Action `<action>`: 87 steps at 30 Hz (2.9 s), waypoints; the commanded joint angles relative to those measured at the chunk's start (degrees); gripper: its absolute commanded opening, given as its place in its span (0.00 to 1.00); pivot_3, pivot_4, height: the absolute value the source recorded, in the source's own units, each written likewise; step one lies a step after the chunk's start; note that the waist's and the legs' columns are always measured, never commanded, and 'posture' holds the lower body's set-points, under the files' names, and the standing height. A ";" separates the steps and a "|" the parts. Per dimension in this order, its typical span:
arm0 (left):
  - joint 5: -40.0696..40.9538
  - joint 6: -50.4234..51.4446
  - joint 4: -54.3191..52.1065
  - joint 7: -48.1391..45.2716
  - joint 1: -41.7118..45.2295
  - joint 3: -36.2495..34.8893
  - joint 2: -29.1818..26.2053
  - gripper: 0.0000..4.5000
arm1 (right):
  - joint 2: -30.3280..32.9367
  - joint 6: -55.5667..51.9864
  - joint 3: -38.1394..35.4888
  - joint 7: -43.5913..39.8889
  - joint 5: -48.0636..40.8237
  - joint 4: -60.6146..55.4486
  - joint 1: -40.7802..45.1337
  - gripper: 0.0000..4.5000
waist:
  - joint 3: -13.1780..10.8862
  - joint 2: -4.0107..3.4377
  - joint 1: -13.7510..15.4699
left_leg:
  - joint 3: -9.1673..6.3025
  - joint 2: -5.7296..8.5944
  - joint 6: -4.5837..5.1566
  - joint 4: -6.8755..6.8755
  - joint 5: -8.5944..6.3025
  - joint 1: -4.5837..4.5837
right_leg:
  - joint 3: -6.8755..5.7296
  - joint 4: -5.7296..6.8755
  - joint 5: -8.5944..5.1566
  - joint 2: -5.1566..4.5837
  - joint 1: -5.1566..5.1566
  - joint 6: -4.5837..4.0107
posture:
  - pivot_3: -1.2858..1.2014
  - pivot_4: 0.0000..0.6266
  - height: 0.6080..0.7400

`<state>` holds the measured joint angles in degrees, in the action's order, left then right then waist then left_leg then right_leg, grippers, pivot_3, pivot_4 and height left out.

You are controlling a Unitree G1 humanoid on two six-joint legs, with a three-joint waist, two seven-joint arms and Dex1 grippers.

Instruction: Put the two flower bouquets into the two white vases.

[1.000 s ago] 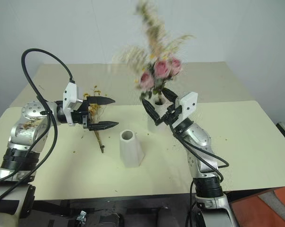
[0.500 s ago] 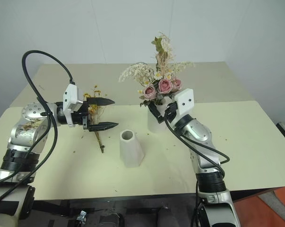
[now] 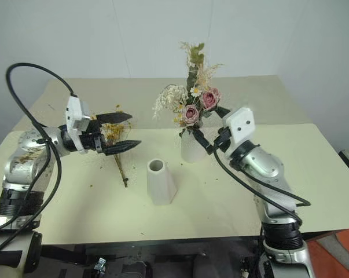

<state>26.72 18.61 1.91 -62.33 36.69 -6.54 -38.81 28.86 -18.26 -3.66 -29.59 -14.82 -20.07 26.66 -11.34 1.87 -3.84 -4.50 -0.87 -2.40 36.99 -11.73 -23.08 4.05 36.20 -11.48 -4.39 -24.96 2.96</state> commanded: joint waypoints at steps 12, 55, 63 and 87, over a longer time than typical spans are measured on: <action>-6.06 41.01 -24.03 42.47 -3.62 -0.17 5.74 1.00 | 24.84 -9.54 -14.34 -24.69 -18.58 -12.11 -11.84 1.00 | 0.03 0.09 1.06 | 0.00 0.00 0.00 0.01 -0.02 0.74 | -0.02 -0.22 -0.35 0.00 0.91 0.58 | 0.52 0.24 1.00; -13.36 69.97 21.11 63.61 25.70 -3.20 21.32 0.67 | 32.33 -28.27 -8.94 -22.96 -33.31 -14.16 3.25 1.00 | 0.05 0.16 1.71 | -0.01 0.10 -0.03 0.04 -0.02 0.46 | -0.03 -0.33 -0.32 -0.06 0.70 0.61 | 0.52 0.24 1.00; -15.21 66.39 23.74 63.02 24.99 -2.84 22.35 0.12 | 32.05 -28.53 -8.26 -21.90 -33.38 -13.96 3.52 1.00 | 0.05 0.16 1.77 | -0.01 0.10 -0.03 0.04 -0.02 0.46 | -0.03 -0.33 -0.32 -0.06 0.70 0.61 | 0.52 0.24 1.00; 17.64 33.03 -20.06 24.26 11.27 -19.04 16.44 0.00 | 31.09 -27.96 -19.44 -18.62 -40.63 -16.92 -4.32 1.00 | 0.05 0.16 1.56 | 0.02 0.05 -0.04 0.04 -0.01 0.38 | -0.03 -0.39 -0.08 -0.06 0.66 0.23 | 0.52 0.24 1.00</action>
<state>38.76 55.35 -15.27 -33.30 47.37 -22.52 -22.03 59.71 -47.97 -20.59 -48.00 -54.79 -35.33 22.20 -11.30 2.03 -2.28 -4.48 -0.82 -2.44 37.04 -11.75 -22.69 4.02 35.82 -11.56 -4.44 -24.30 3.20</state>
